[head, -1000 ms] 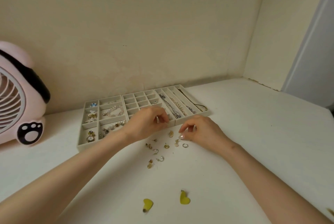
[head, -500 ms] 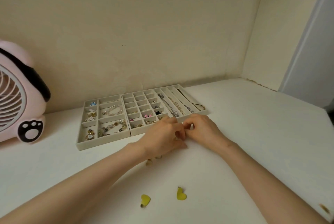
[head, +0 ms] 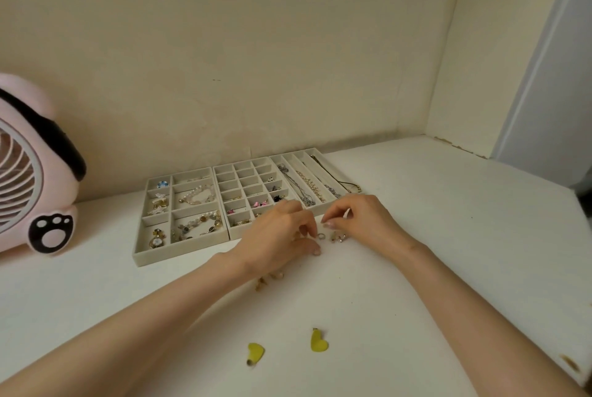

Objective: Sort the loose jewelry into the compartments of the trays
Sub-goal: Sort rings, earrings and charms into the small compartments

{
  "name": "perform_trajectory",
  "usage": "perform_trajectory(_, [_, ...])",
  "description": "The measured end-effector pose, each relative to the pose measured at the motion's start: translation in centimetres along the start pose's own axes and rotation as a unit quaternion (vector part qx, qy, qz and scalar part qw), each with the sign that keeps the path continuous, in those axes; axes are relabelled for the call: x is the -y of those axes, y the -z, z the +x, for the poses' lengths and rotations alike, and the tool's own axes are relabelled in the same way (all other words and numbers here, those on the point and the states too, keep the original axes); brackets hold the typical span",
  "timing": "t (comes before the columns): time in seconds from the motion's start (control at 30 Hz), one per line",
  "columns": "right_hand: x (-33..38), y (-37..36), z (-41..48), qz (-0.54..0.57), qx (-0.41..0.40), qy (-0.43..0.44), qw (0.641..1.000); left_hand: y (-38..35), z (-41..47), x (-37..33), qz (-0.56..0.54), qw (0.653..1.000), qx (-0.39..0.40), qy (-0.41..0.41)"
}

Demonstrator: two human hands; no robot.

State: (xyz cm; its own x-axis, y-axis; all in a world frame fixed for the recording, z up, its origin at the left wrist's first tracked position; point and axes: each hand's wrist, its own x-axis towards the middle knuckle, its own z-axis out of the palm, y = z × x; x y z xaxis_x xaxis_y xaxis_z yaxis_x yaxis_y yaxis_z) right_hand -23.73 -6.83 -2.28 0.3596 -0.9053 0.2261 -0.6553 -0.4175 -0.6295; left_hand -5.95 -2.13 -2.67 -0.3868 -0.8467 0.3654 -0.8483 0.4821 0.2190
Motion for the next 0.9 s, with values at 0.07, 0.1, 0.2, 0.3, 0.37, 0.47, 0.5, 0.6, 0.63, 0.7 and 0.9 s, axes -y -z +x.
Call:
perform_trajectory(0.07, [-0.3, 0.8, 0.0, -0.007, 0.007, -0.014, 1.000, 0.5, 0.0, 0.7, -0.005, 1.000, -0.019, 0.016])
perform_trajectory(0.1, [-0.4, 1.2, 0.0, -0.015, 0.024, -0.021, 0.999, 0.8, 0.0, 1.0, -0.008, 0.999, -0.021, 0.024])
perform_trajectory(0.2, [-0.4, 1.8, -0.3, -0.025, 0.075, -0.040, 0.996, 1.3, 0.2, 1.5, -0.016, 0.999, -0.018, 0.039])
perform_trajectory(0.3, [-0.1, 1.3, -0.4, -0.031, 0.073, -0.043, 0.996, 1.3, 0.3, 1.5, -0.017, 0.999, -0.004, 0.036])
perform_trajectory(0.37, [0.1, 0.9, -0.4, -0.041, 0.063, -0.042, 0.996, 1.1, 0.4, 1.4, -0.015, 0.999, 0.019, 0.038])
perform_trajectory(0.47, [0.1, 0.6, -0.4, -0.042, 0.051, -0.042, 0.997, 0.6, 0.6, 1.1, -0.010, 0.999, 0.033, 0.036])
perform_trajectory(0.5, [0.1, 0.6, -0.4, -0.027, 0.044, -0.041, 0.998, 0.5, 0.6, 1.1, -0.006, 0.999, 0.035, 0.034])
perform_trajectory(0.6, [0.1, 0.7, -0.2, 0.008, 0.005, -0.039, 0.999, 0.6, 0.7, 1.3, -0.006, 0.999, 0.033, 0.038])
perform_trajectory(0.63, [0.1, 0.7, -0.1, 0.013, -0.006, -0.038, 0.999, 0.8, 0.7, 1.4, -0.012, 0.999, 0.023, 0.042])
perform_trajectory(0.7, [0.2, 0.6, 0.1, 0.047, -0.017, -0.035, 0.998, 1.1, 0.8, 1.6, -0.031, 0.998, 0.000, 0.056])
perform_trajectory(0.9, [1.0, 0.6, -0.3, 0.210, 0.007, -0.022, 0.977, 1.6, 1.1, -0.5, -0.361, 0.919, 0.026, 0.157])
